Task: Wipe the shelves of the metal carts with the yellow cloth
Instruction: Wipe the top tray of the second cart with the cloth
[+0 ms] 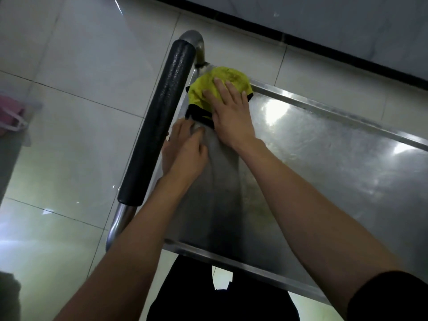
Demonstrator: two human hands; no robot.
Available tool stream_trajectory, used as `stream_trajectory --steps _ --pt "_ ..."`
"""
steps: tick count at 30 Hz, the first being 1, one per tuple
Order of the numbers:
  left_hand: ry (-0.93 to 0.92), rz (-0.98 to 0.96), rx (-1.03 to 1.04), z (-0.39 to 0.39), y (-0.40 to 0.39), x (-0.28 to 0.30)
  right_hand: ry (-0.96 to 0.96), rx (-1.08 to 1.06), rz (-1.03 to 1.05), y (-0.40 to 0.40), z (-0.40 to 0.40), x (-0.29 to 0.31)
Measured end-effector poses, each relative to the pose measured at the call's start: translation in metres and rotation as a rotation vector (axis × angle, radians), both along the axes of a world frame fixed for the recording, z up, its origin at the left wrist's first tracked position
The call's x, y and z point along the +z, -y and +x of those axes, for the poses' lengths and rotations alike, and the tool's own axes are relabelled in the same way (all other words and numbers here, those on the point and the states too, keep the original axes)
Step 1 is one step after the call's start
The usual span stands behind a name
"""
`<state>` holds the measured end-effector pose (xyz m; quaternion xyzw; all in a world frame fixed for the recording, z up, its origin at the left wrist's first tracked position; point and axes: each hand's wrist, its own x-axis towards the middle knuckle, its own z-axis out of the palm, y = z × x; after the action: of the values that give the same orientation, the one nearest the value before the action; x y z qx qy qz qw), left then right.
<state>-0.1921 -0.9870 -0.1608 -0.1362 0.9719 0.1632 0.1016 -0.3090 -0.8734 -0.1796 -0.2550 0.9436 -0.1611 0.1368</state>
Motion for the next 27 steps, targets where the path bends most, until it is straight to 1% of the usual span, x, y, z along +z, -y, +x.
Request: stream_trajectory --steps 3,7,14,17,22,25,27 --pt "0.030 -0.019 -0.011 -0.001 -0.004 0.003 -0.016 -0.037 -0.007 -0.020 0.012 0.002" --pt "0.041 -0.113 -0.093 0.000 -0.025 0.009 -0.023 -0.131 -0.034 -0.066 0.030 0.002" --pt "0.020 -0.110 -0.267 0.003 -0.111 0.015 -0.013 -0.266 -0.034 -0.166 0.068 0.000" --pt "-0.002 -0.076 -0.308 0.002 -0.154 0.016 -0.022 -0.344 -0.037 -0.220 0.087 -0.002" --pt "0.034 -0.076 -0.394 0.007 -0.213 0.016 -0.048 -0.456 -0.055 -0.300 0.120 -0.005" --pt "0.038 -0.091 -0.409 0.013 -0.229 0.016 -0.059 -0.486 -0.054 -0.327 0.137 -0.006" --pt "0.044 -0.087 -0.398 0.017 -0.230 0.017 -0.062 -0.514 -0.063 -0.330 0.145 -0.007"
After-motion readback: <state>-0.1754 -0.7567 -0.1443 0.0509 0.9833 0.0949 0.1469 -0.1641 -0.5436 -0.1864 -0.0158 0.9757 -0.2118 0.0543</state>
